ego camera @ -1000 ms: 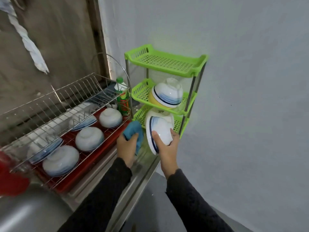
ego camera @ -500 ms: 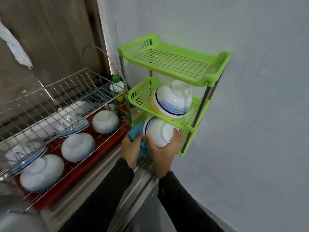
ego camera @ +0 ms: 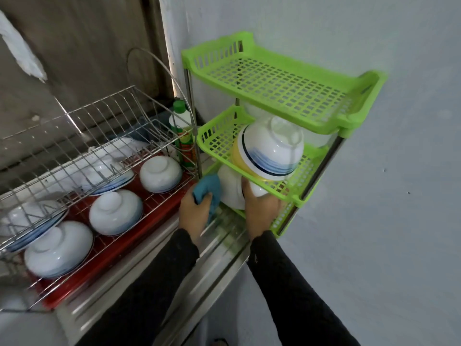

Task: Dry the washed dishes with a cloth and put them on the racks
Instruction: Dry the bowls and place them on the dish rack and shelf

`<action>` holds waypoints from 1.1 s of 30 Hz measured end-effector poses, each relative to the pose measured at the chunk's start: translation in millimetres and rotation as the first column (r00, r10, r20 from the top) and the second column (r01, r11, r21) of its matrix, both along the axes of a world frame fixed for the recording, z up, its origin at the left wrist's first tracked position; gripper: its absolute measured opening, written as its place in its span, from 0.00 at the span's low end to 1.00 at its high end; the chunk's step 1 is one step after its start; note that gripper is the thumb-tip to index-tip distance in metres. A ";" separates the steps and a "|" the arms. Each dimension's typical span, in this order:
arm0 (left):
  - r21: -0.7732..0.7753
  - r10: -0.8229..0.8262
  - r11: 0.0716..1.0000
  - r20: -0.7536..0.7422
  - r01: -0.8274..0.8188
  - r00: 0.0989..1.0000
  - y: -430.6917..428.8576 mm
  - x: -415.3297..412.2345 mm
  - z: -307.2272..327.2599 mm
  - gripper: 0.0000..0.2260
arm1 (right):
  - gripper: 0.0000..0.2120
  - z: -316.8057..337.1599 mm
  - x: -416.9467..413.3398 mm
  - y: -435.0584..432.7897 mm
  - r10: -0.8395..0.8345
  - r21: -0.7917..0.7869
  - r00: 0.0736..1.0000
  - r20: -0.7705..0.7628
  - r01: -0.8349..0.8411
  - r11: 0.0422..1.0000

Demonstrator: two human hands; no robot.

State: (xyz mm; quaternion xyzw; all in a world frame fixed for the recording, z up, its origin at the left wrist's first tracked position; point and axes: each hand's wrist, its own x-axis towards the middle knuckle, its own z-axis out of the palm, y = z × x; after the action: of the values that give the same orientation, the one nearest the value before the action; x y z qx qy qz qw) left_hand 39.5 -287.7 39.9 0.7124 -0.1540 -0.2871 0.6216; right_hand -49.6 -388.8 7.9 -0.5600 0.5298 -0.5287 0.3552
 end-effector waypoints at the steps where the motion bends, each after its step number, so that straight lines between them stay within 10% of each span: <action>1: 0.000 0.002 1.000 -0.003 -0.002 1.000 1.3 0.1 0.0 0.17 | 0.39 -0.4 -0.5 0.2 -0.015 0.002 1.000 -0.013 0.015 1.000; 8: -0.019 0.044 0.999 0.035 -0.043 0.998 10.4 -3.8 4.1 0.17 | 0.26 12.8 -15.2 13.3 0.020 -0.099 0.989 -0.144 -0.034 0.994; 14: -0.030 0.093 0.995 0.067 -0.091 0.993 36.6 -14.8 10.5 0.15 | 0.51 11.9 -21.6 39.5 0.174 0.064 0.970 -0.167 -0.166 0.984; 22: 0.005 0.107 0.994 0.187 -0.110 0.977 114.1 -18.0 8.1 0.17 | 0.35 5.6 -13.1 104.1 0.274 0.004 0.899 -0.341 -0.290 0.957; 33: -0.021 0.384 0.921 0.201 -0.388 0.901 310.7 -38.0 20.9 0.18 | 0.33 12.4 11.7 290.0 0.682 -0.026 0.552 -0.479 -0.786 0.618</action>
State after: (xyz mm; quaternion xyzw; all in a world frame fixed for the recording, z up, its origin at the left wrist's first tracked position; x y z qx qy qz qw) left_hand 1.5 23.0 60.8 0.7600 -0.0693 -0.0862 0.6404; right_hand -37.9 -98.9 20.3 -0.8688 0.2410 -0.2539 0.3503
